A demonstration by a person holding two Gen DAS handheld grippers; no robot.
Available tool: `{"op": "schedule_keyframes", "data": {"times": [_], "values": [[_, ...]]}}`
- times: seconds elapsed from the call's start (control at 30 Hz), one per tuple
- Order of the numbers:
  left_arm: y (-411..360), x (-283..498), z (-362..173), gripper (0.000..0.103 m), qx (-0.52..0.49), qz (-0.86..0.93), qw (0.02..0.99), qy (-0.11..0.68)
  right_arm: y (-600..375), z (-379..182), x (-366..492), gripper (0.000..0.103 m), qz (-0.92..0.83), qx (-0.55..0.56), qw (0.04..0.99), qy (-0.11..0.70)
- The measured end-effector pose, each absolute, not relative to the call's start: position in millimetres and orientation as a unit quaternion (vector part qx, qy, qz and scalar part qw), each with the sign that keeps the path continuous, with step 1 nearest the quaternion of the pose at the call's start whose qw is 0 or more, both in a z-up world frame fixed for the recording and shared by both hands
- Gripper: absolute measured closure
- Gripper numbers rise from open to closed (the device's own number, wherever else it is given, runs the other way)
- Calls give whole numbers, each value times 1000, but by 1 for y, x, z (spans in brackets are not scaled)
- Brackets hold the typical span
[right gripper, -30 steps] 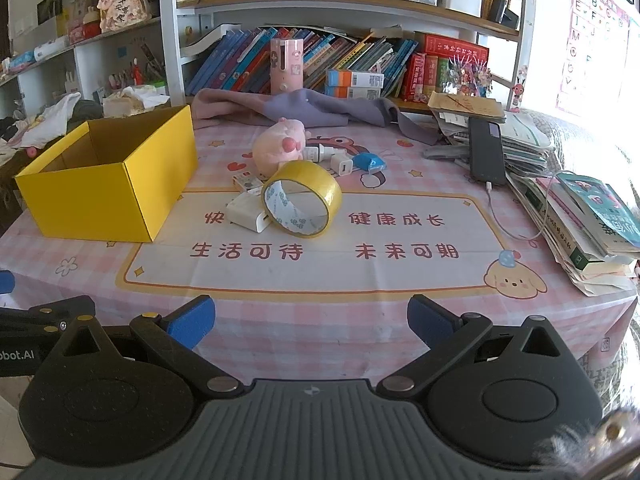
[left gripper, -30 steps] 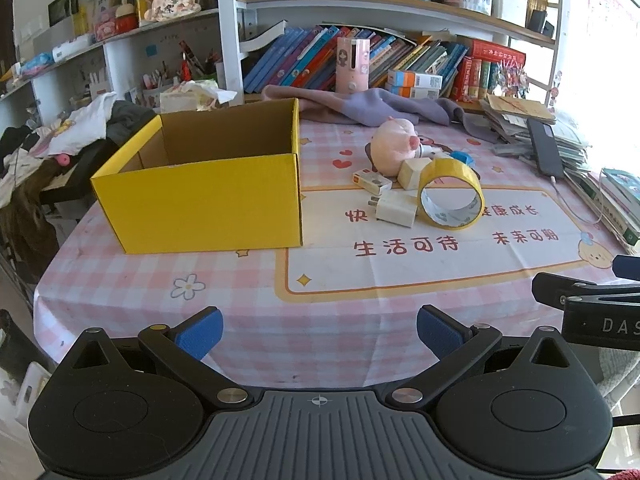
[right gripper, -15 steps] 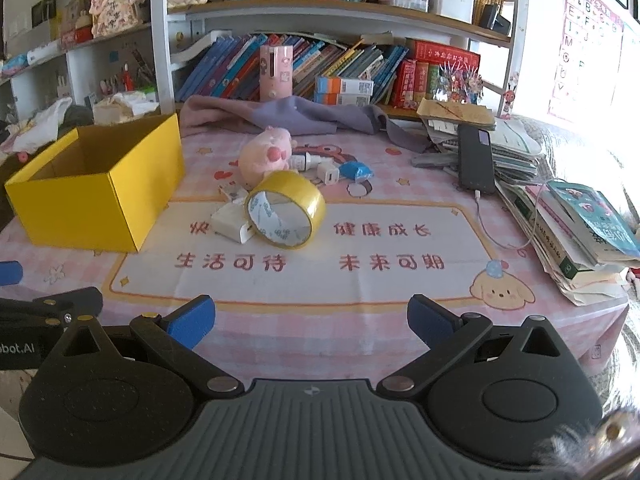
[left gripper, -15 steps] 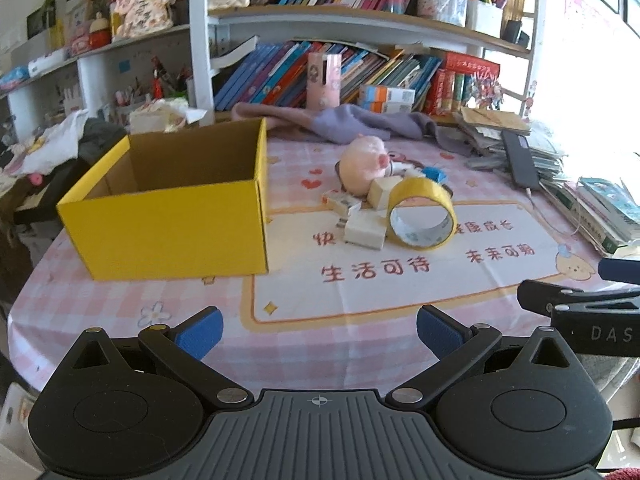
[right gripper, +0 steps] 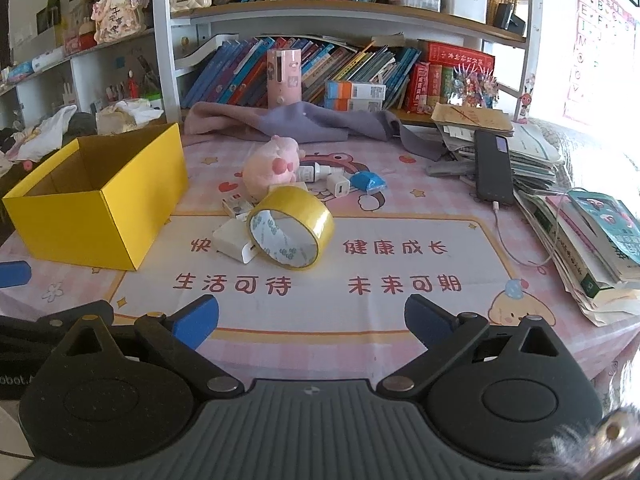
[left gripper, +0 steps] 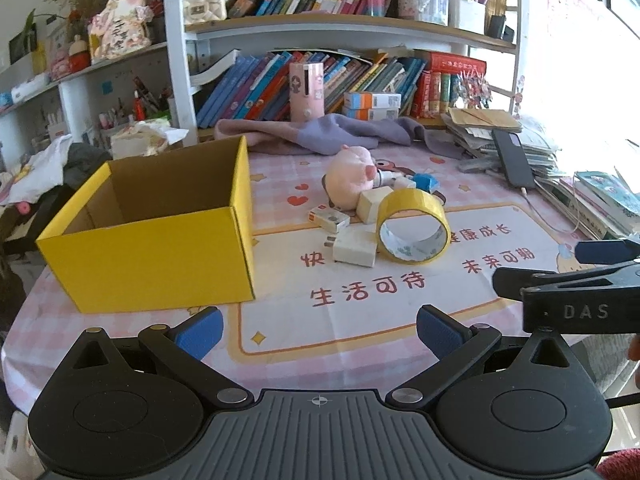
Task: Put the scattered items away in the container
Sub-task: 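Grasp the yellow tape roll with the right gripper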
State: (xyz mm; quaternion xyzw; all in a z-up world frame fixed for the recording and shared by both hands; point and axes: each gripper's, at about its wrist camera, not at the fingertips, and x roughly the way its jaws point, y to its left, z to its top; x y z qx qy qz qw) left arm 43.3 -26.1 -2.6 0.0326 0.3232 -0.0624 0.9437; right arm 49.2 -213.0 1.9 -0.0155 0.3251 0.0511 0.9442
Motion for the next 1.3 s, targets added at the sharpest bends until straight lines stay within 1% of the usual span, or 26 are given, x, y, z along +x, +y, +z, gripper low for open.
{"op": "schedule_keyframes", "data": {"times": [0.07,0.33,0.6,0.83,1.13,1.3], "values": [[-29,49,-4,0,34,-65,943,326,-213,0,56,6,53,-19,943,328],[-41,73,-12,0,36,-73,937,339,-217,-5,91,10,63,-31,936,346],[-55,103,-23,0,25,-65,930,361,-222,-11,131,11,89,-53,926,363],[-70,128,-33,1,25,-50,921,386,-226,-19,169,16,117,-71,914,382],[-81,157,-41,1,15,-12,910,414,-227,-35,216,17,165,-91,894,407],[-87,172,-46,1,13,4,903,429,-232,-41,237,22,194,-84,886,413]]}}
